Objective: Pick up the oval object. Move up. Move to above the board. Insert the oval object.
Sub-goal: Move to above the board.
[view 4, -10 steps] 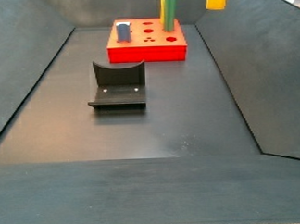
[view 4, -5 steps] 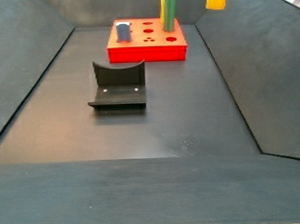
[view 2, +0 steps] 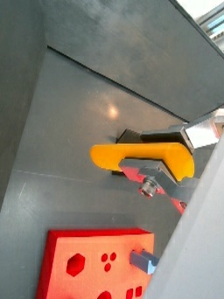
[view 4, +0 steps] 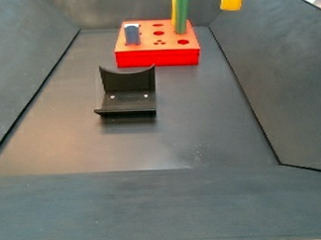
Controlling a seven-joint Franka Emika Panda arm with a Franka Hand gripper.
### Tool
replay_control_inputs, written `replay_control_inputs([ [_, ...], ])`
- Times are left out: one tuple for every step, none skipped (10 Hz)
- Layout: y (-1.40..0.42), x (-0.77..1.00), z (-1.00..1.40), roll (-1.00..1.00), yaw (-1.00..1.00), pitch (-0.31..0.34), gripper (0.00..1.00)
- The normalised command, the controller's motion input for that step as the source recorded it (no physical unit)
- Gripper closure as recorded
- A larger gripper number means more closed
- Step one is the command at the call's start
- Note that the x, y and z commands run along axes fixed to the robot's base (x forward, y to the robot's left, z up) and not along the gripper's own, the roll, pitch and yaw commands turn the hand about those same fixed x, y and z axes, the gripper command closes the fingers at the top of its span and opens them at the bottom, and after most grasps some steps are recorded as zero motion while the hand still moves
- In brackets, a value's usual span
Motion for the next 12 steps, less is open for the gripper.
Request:
replay_control_inputs([
  [-0.01, 0.02, 0.01, 0.07, 0.25, 0.062, 1.00],
  [-0.01, 0.02, 0.01, 0.07, 0.25, 0.062, 1.00],
  [-0.01, 0.02, 0.01, 0.07, 0.25, 0.062, 1.00],
  [-0.01, 0.02, 0.01, 0.07, 0.25, 0.062, 1.00],
  [-0.01, 0.02, 0.01, 0.07, 0.25, 0.062, 1.00],
  [-0.01, 0.02, 0.01, 0.07, 0.25, 0.062, 1.00],
  [-0.01, 0.02, 0.01, 0.07, 0.25, 0.062, 1.00],
  [-0.01, 0.02, 0.01, 0.07, 0.25, 0.062, 1.00],
  [-0.01, 0.02, 0.01, 0.07, 0.25, 0.062, 1.00],
  [-0.01, 0.02, 0.01, 0.07, 0.25, 0.062, 1.00],
  [-0.01, 0.02, 0.01, 0.07, 0.25, 0.062, 1.00],
  [-0.01, 0.02, 0.01, 0.07, 0.25, 0.062, 1.00],
])
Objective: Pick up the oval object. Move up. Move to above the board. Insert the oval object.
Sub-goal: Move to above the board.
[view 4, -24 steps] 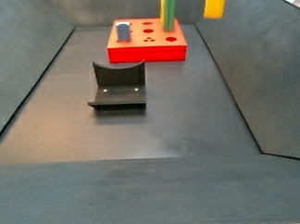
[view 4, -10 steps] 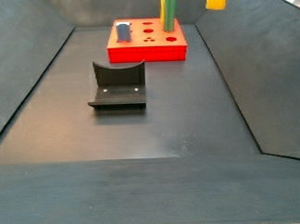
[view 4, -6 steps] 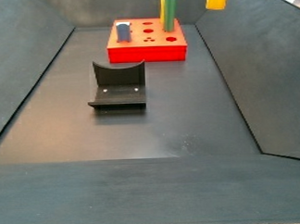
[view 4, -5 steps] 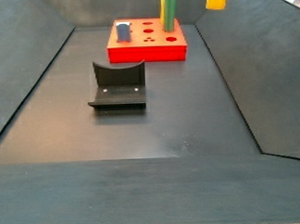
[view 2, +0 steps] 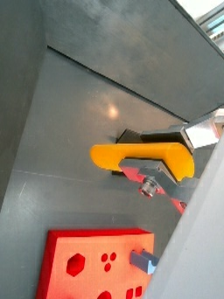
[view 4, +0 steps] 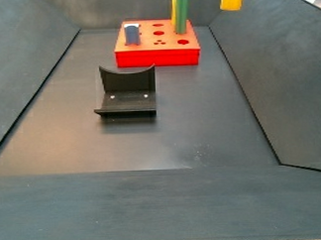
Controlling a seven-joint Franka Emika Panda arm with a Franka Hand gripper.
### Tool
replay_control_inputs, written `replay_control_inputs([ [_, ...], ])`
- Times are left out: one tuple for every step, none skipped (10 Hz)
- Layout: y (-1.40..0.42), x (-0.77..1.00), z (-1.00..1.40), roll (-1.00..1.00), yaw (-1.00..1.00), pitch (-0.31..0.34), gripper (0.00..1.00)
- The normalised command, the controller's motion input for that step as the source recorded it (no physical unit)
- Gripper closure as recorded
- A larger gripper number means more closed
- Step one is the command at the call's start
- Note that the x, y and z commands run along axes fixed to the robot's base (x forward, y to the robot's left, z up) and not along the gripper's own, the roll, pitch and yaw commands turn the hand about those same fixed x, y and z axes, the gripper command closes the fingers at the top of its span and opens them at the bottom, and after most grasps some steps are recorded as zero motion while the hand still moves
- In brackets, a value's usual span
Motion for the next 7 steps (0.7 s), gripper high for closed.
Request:
replay_control_inputs([
  [-0.01, 0.02, 0.01, 0.07, 0.25, 0.062, 1.00],
  [-0.01, 0.02, 0.01, 0.07, 0.25, 0.062, 1.00],
  [-0.01, 0.02, 0.01, 0.07, 0.25, 0.062, 1.00],
  [-0.01, 0.02, 0.01, 0.07, 0.25, 0.062, 1.00],
  [-0.01, 0.02, 0.01, 0.07, 0.25, 0.062, 1.00],
  [-0.01, 0.02, 0.01, 0.07, 0.25, 0.062, 1.00],
  [-0.01, 0.02, 0.01, 0.07, 0.25, 0.062, 1.00],
])
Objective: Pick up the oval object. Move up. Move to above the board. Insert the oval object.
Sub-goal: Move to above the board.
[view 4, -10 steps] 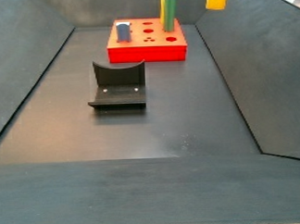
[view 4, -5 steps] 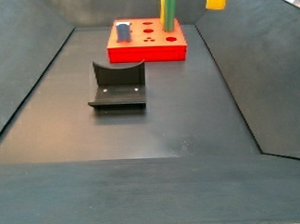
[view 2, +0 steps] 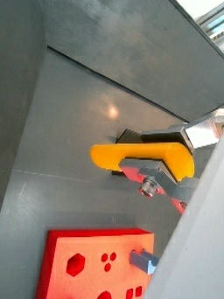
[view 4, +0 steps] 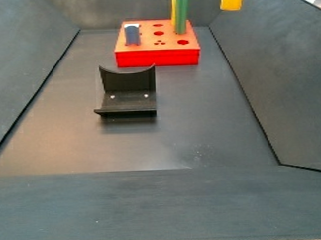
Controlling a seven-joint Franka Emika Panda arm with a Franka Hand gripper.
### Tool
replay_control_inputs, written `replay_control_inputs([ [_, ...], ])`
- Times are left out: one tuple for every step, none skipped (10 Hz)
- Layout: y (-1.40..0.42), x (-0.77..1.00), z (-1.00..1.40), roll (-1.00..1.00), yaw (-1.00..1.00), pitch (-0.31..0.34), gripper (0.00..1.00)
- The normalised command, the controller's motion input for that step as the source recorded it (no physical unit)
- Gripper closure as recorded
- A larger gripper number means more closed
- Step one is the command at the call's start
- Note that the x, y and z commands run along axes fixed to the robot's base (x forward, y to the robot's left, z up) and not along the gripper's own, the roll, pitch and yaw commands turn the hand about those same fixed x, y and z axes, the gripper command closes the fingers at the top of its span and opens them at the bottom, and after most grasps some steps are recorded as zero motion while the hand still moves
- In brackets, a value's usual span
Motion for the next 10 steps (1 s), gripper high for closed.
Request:
replay_control_inputs([
  [-0.01, 0.02, 0.01, 0.07, 0.25, 0.062, 1.00],
  [-0.01, 0.02, 0.01, 0.07, 0.25, 0.062, 1.00],
  [-0.01, 0.02, 0.01, 0.07, 0.25, 0.062, 1.00],
  [-0.01, 0.02, 0.01, 0.07, 0.25, 0.062, 1.00],
  [-0.01, 0.02, 0.01, 0.07, 0.25, 0.062, 1.00],
  [-0.01, 0.02, 0.01, 0.07, 0.25, 0.062, 1.00],
  [-0.01, 0.02, 0.01, 0.07, 0.25, 0.062, 1.00],
  [-1.00, 0.50, 0.33, -0.08, -1.00, 0.007, 1.00],
  [-1.00, 0.50, 0.33, -0.08, -1.00, 0.008, 1.00],
  [-1.00, 0.53, 0.33, -0.09, -1.00, 0.043, 1.00],
])
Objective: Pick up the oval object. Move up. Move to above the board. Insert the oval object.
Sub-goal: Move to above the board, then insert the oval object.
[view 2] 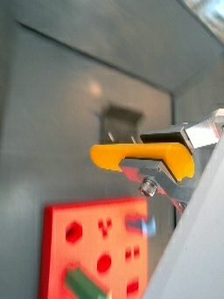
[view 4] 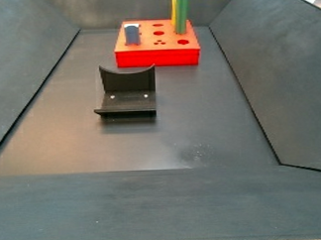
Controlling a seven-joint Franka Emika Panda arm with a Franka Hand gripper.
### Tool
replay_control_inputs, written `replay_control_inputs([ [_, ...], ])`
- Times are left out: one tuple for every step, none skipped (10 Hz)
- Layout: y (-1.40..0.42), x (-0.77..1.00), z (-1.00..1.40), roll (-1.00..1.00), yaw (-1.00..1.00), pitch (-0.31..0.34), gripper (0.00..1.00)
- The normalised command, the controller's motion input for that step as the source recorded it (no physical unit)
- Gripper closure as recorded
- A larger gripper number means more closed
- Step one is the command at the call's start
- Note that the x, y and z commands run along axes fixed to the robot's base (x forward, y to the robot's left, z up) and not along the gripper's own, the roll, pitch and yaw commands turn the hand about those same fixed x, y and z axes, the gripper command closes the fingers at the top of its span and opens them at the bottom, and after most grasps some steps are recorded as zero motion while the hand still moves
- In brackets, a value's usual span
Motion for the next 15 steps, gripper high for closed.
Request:
replay_control_inputs([
  [-1.00, 0.54, 0.33, -0.10, -1.00, 0.063, 1.00],
  [-1.00, 0.54, 0.34, -0.09, -1.00, 0.084, 1.00],
  [-1.00, 0.54, 0.34, -0.09, -1.00, 0.104, 1.00],
  [-1.00, 0.56, 0.34, -0.09, -1.00, 0.129, 1.00],
  [-1.00, 0.58, 0.35, -0.09, -1.00, 0.170, 1.00],
  [-0.93, 0.57, 0.33, -0.08, -1.00, 0.205, 1.00],
  [-0.55, 0.38, 0.20, -0.08, -1.00, 0.253, 1.00],
  [-0.33, 0.24, 0.14, -0.07, -1.00, 0.281, 1.00],
  [-0.19, 0.14, 0.09, -0.08, -1.00, 0.309, 1.00],
  [-0.12, 0.09, 0.06, -0.08, -1.00, 0.346, 1.00],
  [-0.08, 0.07, 0.04, -0.06, -0.65, 0.299, 1.00],
  [-0.05, 0.08, 0.03, -0.05, -0.41, 0.266, 1.00],
  [-0.04, 0.08, 0.03, -0.04, -0.29, 0.243, 1.00],
  [-0.07, 0.04, 0.00, 0.04, -0.47, -0.003, 1.00],
  [-0.03, 0.06, 0.00, 0.06, -0.84, 0.000, 1.00],
])
